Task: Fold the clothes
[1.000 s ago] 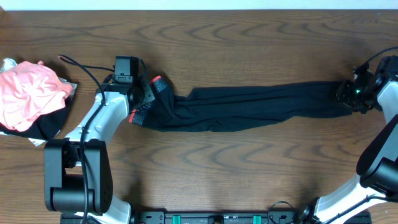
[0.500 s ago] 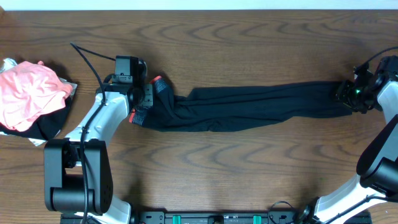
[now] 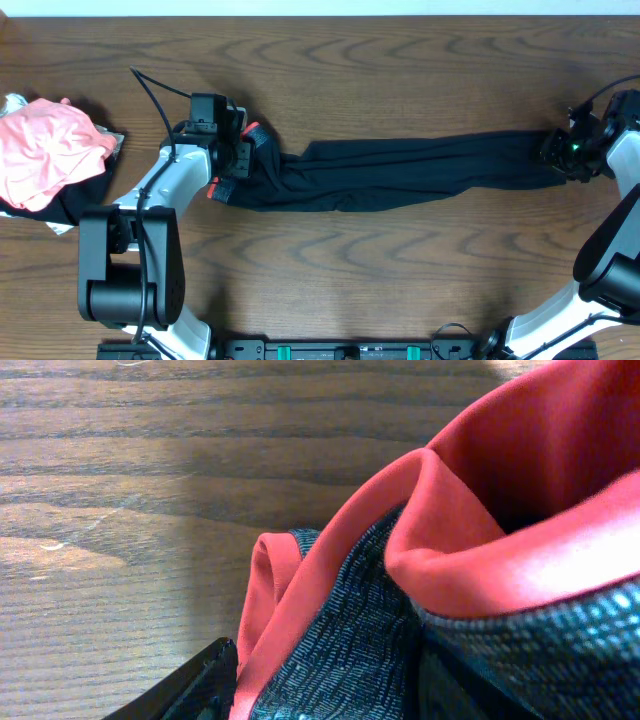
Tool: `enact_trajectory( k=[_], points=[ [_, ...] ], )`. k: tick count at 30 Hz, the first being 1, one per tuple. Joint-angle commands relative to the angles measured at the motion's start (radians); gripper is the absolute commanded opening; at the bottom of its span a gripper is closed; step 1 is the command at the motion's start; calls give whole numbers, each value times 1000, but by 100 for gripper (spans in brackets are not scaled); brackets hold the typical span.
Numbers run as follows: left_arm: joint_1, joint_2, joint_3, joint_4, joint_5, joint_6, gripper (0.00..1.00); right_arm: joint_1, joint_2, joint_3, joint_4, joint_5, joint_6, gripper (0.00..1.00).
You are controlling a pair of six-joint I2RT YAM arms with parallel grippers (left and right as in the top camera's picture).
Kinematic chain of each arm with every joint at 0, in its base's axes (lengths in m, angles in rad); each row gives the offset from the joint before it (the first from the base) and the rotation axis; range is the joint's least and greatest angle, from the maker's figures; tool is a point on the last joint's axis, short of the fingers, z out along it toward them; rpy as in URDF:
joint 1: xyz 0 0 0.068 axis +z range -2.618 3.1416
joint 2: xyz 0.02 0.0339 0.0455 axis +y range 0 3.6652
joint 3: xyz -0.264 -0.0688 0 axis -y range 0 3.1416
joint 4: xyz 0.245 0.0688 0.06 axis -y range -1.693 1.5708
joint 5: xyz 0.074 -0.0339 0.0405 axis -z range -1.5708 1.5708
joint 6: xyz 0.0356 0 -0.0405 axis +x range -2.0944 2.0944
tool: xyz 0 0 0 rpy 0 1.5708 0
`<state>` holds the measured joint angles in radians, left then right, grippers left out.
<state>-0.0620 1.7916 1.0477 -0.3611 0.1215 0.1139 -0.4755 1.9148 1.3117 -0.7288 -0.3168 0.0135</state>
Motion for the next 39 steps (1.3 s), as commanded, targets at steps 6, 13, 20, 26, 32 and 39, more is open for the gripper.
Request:
enact_trajectory(
  k=[6,13,20,26,32,39],
  points=[
    [15,11,2,-31,-5,20,50,5,-5,-5,0,8,-15,31],
    [15,11,2,-54,2,-21,26,6,-5,-5,-1,14,-15,32],
    [15,6,2,-90,2,-34,19,5,-5,-6,0,14,-15,32],
    [20,-52,11,-167,-2,-84,10,6,-5,-6,0,14,-15,33],
    [20,-179,17,-217,-2,-140,10,6,-5,-11,1,14,-15,33],
    [19,-302,17,-409,-2,-323,11,6,-5,-40,37,14,-14,34]
  ],
)
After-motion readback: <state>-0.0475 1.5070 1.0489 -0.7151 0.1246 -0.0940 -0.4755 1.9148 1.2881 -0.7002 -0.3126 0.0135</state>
